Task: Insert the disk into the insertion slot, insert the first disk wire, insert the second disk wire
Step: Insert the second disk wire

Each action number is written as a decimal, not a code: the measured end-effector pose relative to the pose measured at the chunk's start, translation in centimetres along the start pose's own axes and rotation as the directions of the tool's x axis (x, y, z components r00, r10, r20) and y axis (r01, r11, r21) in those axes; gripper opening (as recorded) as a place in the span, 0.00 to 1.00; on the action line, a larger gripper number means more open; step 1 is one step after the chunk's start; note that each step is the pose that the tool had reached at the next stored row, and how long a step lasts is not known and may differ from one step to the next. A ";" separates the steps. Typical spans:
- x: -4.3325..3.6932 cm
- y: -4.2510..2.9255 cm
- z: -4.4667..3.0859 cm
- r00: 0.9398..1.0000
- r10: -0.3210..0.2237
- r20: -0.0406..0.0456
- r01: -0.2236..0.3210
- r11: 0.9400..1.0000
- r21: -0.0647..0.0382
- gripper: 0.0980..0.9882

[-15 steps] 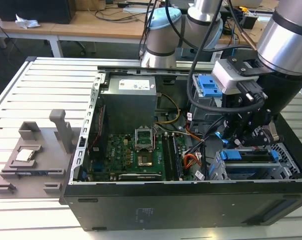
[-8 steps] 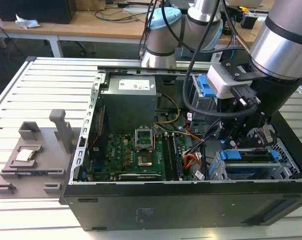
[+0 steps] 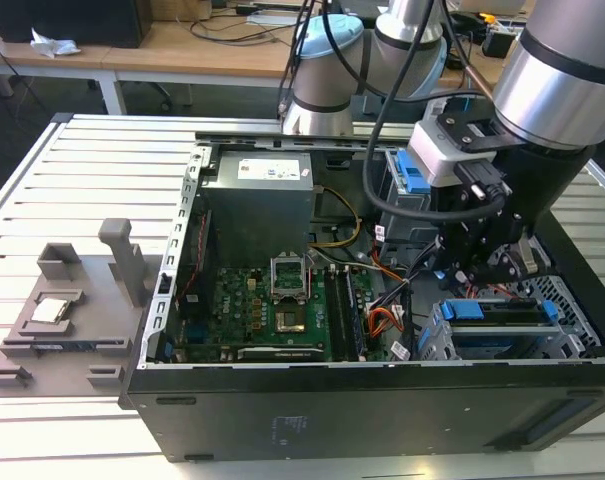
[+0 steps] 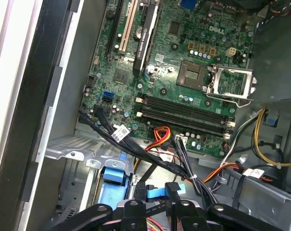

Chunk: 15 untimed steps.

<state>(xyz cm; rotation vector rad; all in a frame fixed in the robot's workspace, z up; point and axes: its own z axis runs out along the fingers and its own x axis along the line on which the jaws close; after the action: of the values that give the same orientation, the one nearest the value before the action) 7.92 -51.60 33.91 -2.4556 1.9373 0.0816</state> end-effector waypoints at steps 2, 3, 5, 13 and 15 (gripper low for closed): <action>0.01 0.00 0.09 1.000 -0.002 0.000 0.002 1.000 0.000 0.23; 0.01 0.00 0.11 1.000 -0.002 0.001 0.002 1.000 0.000 0.23; 0.01 0.00 0.21 1.000 -0.002 0.002 0.002 1.000 0.000 0.23; 0.02 0.00 0.26 1.000 -0.002 0.002 0.002 1.000 0.000 0.01; 0.02 0.00 0.28 1.000 -0.002 0.002 0.002 1.000 0.000 0.02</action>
<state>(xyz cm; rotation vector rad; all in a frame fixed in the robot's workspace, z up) 7.92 -51.61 33.63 -2.4569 1.9336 0.0832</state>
